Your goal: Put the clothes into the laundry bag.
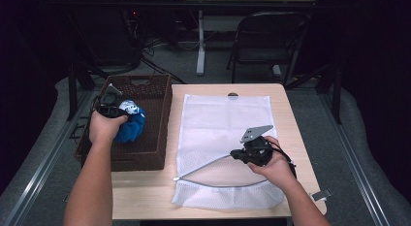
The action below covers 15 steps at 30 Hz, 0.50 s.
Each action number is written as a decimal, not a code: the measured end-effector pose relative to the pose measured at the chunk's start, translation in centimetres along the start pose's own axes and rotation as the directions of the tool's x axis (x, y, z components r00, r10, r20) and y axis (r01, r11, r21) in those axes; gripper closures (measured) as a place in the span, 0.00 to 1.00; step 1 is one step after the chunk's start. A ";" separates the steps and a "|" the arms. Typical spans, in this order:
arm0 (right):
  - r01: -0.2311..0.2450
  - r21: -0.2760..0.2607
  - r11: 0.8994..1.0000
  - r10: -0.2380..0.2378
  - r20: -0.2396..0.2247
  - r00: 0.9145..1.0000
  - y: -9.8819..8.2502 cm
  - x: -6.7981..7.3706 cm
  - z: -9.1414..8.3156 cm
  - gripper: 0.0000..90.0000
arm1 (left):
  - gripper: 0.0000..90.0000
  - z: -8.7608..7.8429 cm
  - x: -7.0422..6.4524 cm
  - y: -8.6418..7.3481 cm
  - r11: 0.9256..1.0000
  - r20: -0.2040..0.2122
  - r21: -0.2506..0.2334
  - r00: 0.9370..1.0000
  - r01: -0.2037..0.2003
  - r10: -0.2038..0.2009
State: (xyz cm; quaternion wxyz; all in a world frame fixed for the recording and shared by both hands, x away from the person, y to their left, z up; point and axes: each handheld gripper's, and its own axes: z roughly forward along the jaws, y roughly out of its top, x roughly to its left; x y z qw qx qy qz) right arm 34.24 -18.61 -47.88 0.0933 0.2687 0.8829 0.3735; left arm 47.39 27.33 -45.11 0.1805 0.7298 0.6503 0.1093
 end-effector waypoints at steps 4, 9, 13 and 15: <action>0.002 -0.002 1.000 -0.002 0.000 1.000 0.0 0.0 0.0 0.98 | 0.64 -0.5 -0.2 0.1 1.000 0.004 -0.004 1.000 -0.008 0.008; 0.001 -0.004 1.000 -0.001 0.001 1.000 0.0 -0.1 0.0 0.98 | 0.64 -1.3 -0.6 0.2 1.000 0.008 -0.012 1.000 -0.023 0.023; 0.000 -0.004 1.000 0.000 0.002 1.000 0.0 -0.1 -0.1 0.98 | 0.64 -1.9 -0.8 0.3 1.000 0.022 -0.017 0.999 -0.027 0.027; 0.001 -0.004 1.000 -0.001 0.002 1.000 0.0 -0.1 -0.1 0.98 | 0.64 -2.3 -1.1 0.3 0.999 0.029 -0.018 0.999 -0.035 0.035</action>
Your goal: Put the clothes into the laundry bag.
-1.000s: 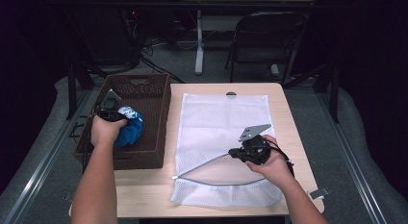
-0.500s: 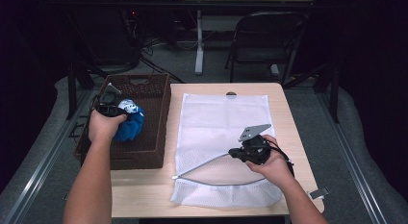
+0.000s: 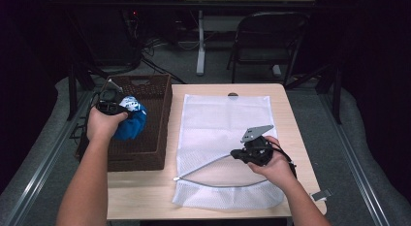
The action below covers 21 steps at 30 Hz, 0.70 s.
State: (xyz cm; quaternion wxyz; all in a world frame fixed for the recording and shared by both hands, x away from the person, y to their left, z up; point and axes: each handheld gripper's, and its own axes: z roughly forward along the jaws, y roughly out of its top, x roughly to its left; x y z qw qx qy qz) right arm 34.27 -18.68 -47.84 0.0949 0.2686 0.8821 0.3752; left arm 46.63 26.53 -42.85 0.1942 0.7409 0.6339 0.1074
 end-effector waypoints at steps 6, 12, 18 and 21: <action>-0.001 0.000 1.000 0.001 0.000 1.000 0.0 0.0 0.0 0.98 | 0.64 -0.7 -0.7 0.0 1.000 0.012 -0.001 1.000 -0.028 0.029; -0.002 0.002 1.000 0.002 -0.001 1.000 0.0 0.0 0.0 0.98 | 0.64 -1.5 -1.4 -0.2 0.998 0.035 -0.006 0.998 -0.055 0.056; -0.003 0.001 1.000 0.003 0.000 1.000 0.0 0.0 0.0 0.98 | 0.64 -1.9 -1.6 -0.4 0.998 0.040 -0.005 0.997 -0.066 0.066; -0.002 0.001 1.000 0.002 0.000 1.000 0.0 0.0 0.0 0.98 | 0.64 -2.1 -1.6 -0.5 0.997 0.035 -0.001 0.997 -0.076 0.076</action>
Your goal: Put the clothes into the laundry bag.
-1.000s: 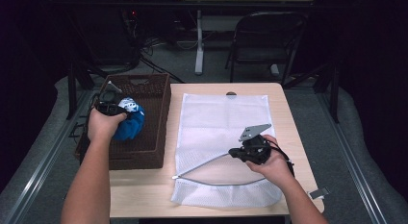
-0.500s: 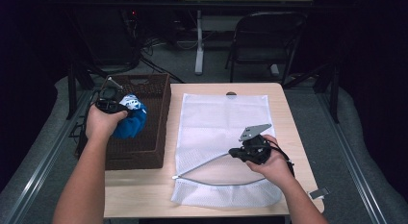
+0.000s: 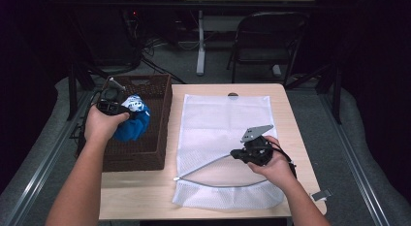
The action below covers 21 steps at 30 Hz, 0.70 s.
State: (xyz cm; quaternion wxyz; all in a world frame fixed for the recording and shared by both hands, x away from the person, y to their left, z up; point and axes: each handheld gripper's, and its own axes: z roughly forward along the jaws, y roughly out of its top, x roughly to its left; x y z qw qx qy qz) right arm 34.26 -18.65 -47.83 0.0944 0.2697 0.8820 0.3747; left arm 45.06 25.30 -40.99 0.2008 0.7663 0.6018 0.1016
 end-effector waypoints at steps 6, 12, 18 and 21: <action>0.000 0.000 1.000 0.000 0.001 1.000 0.0 0.0 0.0 0.98 | 0.64 -0.6 -0.5 -0.1 1.000 0.005 0.008 1.000 -0.030 0.030; 0.002 0.000 1.000 -0.002 0.001 1.000 0.0 0.0 0.0 0.98 | 0.64 -1.4 -1.1 -0.3 0.998 0.019 0.015 0.998 -0.061 0.061; 0.001 -0.001 1.000 -0.001 0.002 1.000 0.0 0.0 0.0 0.98 | 0.64 -2.2 -1.9 -0.7 0.996 0.041 0.014 0.995 -0.094 0.093; 0.002 0.000 1.000 -0.002 0.002 1.000 0.0 0.0 0.0 0.98 | 0.64 -2.5 -2.4 -0.8 0.993 0.055 0.019 0.992 -0.115 0.114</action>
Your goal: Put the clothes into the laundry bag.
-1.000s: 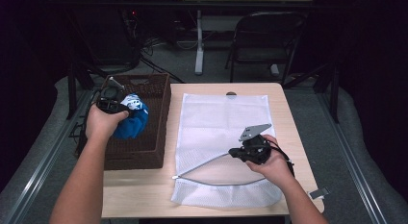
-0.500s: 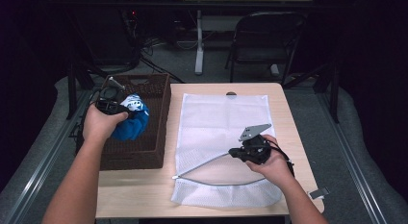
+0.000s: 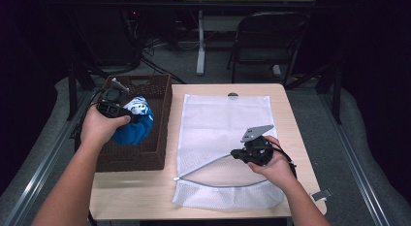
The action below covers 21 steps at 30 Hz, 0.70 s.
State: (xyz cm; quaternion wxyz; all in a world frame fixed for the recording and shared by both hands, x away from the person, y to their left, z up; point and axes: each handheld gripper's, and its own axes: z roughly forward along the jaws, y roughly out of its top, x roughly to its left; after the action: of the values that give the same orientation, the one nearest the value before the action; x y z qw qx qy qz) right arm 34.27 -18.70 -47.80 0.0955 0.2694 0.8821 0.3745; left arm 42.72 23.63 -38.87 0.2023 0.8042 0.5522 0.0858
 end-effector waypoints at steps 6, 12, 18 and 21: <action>-0.003 -0.003 1.000 0.003 0.000 1.000 0.0 0.0 0.0 0.98 | 0.64 -0.2 -0.9 -0.2 0.999 0.013 0.012 0.999 -0.036 0.036; -0.002 -0.001 1.000 0.002 0.001 1.000 0.0 0.0 0.0 0.98 | 0.64 -0.4 -1.8 -0.3 0.997 0.018 0.023 0.997 -0.071 0.071; -0.004 -0.003 1.000 0.004 0.002 1.000 0.0 0.0 -0.1 0.98 | 0.64 -0.8 -2.3 -0.5 0.995 0.023 0.029 0.995 -0.099 0.098; -0.003 -0.003 1.000 0.003 0.002 1.000 0.0 0.0 0.0 0.98 | 0.64 -0.9 -2.6 -0.6 0.993 0.024 0.025 0.993 -0.112 0.111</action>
State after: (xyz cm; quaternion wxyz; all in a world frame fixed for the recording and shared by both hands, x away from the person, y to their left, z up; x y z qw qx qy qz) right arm 34.27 -18.76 -47.78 0.0963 0.2708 0.8811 0.3754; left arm 40.93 21.57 -38.11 0.1927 0.8374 0.5051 0.0804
